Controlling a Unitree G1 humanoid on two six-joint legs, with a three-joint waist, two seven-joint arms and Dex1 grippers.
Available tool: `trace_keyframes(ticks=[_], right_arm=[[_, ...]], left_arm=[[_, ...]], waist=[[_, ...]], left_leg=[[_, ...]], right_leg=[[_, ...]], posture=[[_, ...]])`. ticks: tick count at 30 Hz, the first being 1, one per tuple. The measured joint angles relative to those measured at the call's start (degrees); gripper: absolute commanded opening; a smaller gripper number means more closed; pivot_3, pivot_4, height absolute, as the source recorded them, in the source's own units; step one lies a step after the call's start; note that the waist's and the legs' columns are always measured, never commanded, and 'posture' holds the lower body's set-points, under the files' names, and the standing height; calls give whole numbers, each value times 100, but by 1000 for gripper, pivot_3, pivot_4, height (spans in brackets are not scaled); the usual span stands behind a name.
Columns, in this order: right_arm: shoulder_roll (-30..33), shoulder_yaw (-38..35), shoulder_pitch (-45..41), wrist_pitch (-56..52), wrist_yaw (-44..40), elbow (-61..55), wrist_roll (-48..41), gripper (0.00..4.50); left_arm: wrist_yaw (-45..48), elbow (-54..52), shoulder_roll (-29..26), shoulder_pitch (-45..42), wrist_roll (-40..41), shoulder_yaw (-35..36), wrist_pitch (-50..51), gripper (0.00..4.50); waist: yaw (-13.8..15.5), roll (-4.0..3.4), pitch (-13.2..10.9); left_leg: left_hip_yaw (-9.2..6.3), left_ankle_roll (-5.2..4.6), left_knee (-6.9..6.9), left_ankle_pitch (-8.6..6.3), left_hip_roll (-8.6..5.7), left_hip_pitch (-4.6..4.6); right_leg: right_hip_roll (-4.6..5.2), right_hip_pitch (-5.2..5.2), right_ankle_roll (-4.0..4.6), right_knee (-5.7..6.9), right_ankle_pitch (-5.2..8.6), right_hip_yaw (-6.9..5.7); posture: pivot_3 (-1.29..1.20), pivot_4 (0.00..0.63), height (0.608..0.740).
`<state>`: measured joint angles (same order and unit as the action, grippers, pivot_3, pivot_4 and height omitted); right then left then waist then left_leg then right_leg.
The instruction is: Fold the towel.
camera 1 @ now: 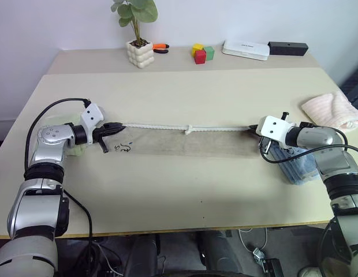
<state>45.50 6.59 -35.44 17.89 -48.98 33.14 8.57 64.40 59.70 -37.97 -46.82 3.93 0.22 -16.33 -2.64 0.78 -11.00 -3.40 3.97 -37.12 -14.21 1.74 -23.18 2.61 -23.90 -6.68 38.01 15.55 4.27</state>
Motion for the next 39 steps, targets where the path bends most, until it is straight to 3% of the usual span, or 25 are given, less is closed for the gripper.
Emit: trace_keyframes(ticks=[7,13,16,19,23,27,31,34,39], right_arm=[[-104,0,-147,-6,413,129,147,4349],[-165,-30,-178,-151,801,149,252,4484],[-530,-386,-180,-619,939,-122,-187,3640],[-1190,-799,-175,-1362,1291,-1028,-836,2177],[-2564,-1011,13,-2305,2454,-2499,-1228,77],[-3590,-733,814,-3038,3411,-3082,-1139,31],[-4167,-564,1417,-3442,3942,-2929,-1059,31],[-4119,-573,1512,-3367,4214,-2766,-870,31],[-3691,-694,1715,-2973,4425,-2557,-675,31]], left_arm=[[-521,322,20,-140,-112,19,-61,4452],[-1239,441,16,-332,-186,192,-167,4500],[-1271,399,27,-497,80,529,144,3671],[-1359,-242,254,-563,582,901,972,2154],[-2117,-2418,1222,-174,1308,1111,2409,62],[-3217,-4056,2410,667,1820,1134,3536,24],[-4259,-4414,3213,1460,1638,806,4013,24],[-4422,-4429,3172,1738,1388,537,4040,24],[-4413,-4086,2563,1708,1297,687,3913,24]], waist=[[-1,0,0],[6,0,0],[-14,0,0],[-25,0,0],[26,1,9],[43,1,14],[-5,0,14],[-10,-1,15],[-9,-5,27]], left_leg=[[0,0,0,0,0,1],[-2,0,0,0,0,0],[-2,0,1,0,0,0],[-9,1,1,1,1,-2],[-16,3,-6,1,0,-9],[-14,3,-6,1,-5,-11],[-12,5,-4,3,-4,-4],[-13,6,1,3,-3,2],[-9,2,24,0,-3,87]], right_leg=[[0,0,0,0,0,0],[1,0,0,0,0,0],[-1,0,0,2,0,0],[0,-2,0,8,0,-3],[7,0,-1,10,-1,-7],[11,-1,-2,8,-1,-5],[3,-5,0,11,-2,0],[-2,-5,2,13,-2,0],[-1,83,1,-15,1,1]], posture=[[0,150,740],[0,150,740],[0,150,740],[0,150,740],[0,150,740],[0,150,740],[0,150,740],[0,150,740],[0,150,740]])
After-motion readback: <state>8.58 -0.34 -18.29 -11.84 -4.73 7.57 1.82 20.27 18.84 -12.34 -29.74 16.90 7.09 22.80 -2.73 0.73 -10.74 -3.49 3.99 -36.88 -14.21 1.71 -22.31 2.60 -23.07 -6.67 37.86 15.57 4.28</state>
